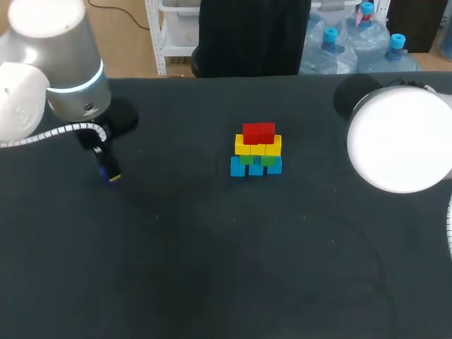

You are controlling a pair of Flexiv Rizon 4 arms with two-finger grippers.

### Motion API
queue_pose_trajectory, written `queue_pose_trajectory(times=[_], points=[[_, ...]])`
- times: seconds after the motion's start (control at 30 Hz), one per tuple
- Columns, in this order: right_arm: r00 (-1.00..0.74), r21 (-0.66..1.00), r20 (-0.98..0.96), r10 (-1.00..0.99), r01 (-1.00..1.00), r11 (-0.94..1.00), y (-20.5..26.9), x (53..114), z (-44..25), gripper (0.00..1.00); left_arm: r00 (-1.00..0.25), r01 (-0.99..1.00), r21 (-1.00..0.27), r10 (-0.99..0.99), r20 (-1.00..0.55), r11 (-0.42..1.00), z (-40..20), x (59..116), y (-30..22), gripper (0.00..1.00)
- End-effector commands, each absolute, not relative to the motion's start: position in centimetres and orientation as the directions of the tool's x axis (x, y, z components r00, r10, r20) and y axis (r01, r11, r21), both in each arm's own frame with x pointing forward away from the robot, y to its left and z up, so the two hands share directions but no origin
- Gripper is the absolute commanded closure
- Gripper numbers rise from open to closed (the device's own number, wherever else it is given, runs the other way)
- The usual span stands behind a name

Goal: Place the blue cubes, place green cubes on the blue cubes, place the yellow cubes on the green cubes, then place the red cubes on the yellow cubes, and place purple cube on the red cubes.

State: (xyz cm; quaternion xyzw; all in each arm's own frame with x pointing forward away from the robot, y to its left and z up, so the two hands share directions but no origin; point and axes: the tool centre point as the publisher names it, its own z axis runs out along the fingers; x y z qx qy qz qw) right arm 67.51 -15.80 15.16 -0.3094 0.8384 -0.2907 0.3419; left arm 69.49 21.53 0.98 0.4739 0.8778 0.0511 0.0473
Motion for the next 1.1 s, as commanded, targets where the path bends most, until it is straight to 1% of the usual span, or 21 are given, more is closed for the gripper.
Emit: queue_pose_trajectory(times=[0.03,0.37,0.57,0.93,1.1], points=[[-0.573,-0.699,-0.396,-0.718,-0.319,0.64,-15.9,67.5,15.1,0.0,-0.54,0.832,0.125,0.841,-0.036,0.54,0.9,69.3,21.7,1.0],[-0.573,-0.699,-0.396,-0.718,-0.319,0.64,-15.9,67.5,15.1,0.0,-0.527,0.846,0.078,0.849,-0.031,0.528,-0.3,68.7,21.6,1.0],[-0.573,-0.699,-0.396,-0.718,-0.319,0.64,-15.9,67.5,15.1,0.0,-0.538,0.838,0.09,0.842,-0.039,0.539,-0.2,68.9,21.3,1.0],[-0.573,-0.699,-0.396,-0.718,-0.319,0.64,-15.9,67.5,15.1,0.0,-0.44,0.888,0.104,0.893,-0.092,0.448,2.8,68.7,16.0,1.0],[-0.573,-0.699,-0.396,-0.718,-0.319,0.64,-15.9,67.5,15.1,0.0,-0.348,0.927,0.125,0.935,-0.066,0.354,5.0,68.8,14.2,1.0]])
